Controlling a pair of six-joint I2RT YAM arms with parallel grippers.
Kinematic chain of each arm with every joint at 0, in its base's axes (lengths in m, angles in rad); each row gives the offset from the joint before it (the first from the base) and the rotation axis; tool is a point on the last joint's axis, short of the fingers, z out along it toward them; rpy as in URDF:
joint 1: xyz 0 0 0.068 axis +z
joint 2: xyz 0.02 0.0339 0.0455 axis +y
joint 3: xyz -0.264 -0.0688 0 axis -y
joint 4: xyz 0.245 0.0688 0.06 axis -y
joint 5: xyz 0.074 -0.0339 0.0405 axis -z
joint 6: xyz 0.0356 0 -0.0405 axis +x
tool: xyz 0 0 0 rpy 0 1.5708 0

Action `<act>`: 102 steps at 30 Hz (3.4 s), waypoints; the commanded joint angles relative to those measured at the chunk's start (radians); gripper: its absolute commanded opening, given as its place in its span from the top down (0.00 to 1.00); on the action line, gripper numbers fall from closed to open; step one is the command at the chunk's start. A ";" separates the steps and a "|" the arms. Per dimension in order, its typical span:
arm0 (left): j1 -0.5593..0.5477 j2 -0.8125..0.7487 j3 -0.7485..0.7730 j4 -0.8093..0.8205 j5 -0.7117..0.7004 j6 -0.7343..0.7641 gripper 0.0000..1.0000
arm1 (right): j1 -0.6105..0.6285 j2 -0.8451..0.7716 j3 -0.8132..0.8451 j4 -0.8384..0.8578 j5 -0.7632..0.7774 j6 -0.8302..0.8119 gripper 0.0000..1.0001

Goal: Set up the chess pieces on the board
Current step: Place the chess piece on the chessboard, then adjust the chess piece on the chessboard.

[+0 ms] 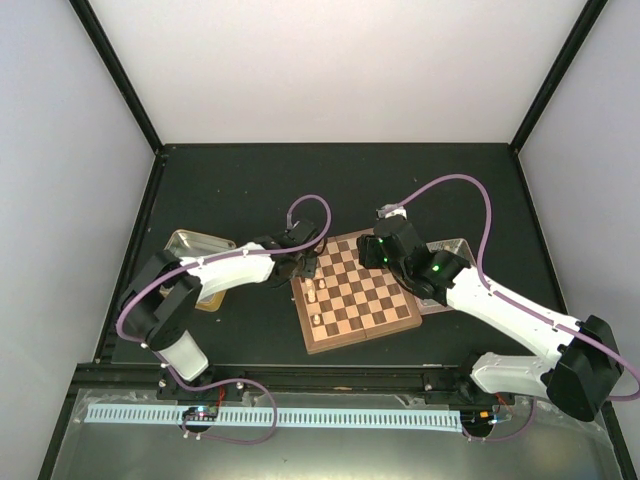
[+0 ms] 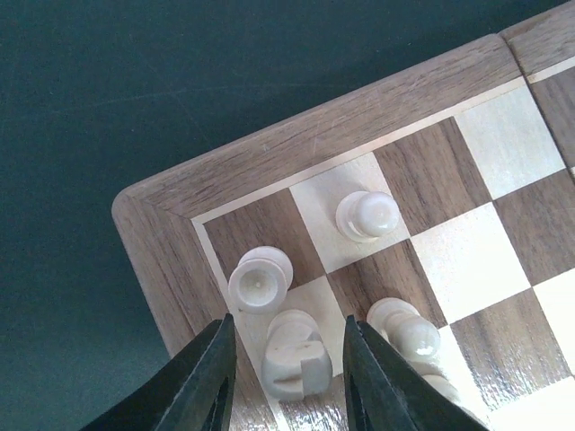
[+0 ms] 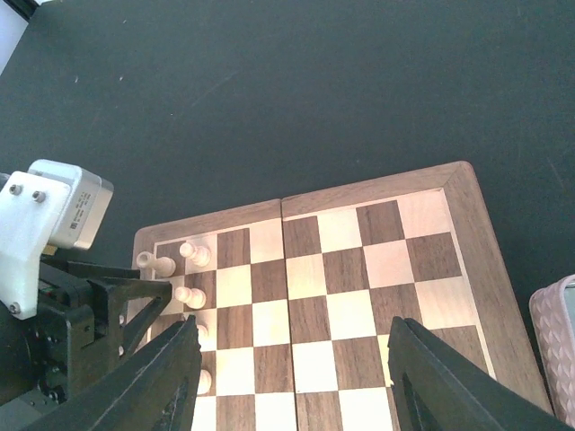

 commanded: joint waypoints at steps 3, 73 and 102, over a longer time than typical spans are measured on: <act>-0.001 -0.069 0.033 -0.027 -0.001 0.000 0.64 | -0.003 0.006 0.016 0.014 0.003 0.008 0.42; 0.370 -0.893 -0.456 0.084 0.131 -0.022 0.46 | 0.211 0.861 0.805 -0.539 -0.130 -0.043 0.81; 0.370 -0.890 -0.464 0.090 0.123 -0.015 0.46 | 0.211 0.904 0.843 -0.508 -0.101 -0.069 0.89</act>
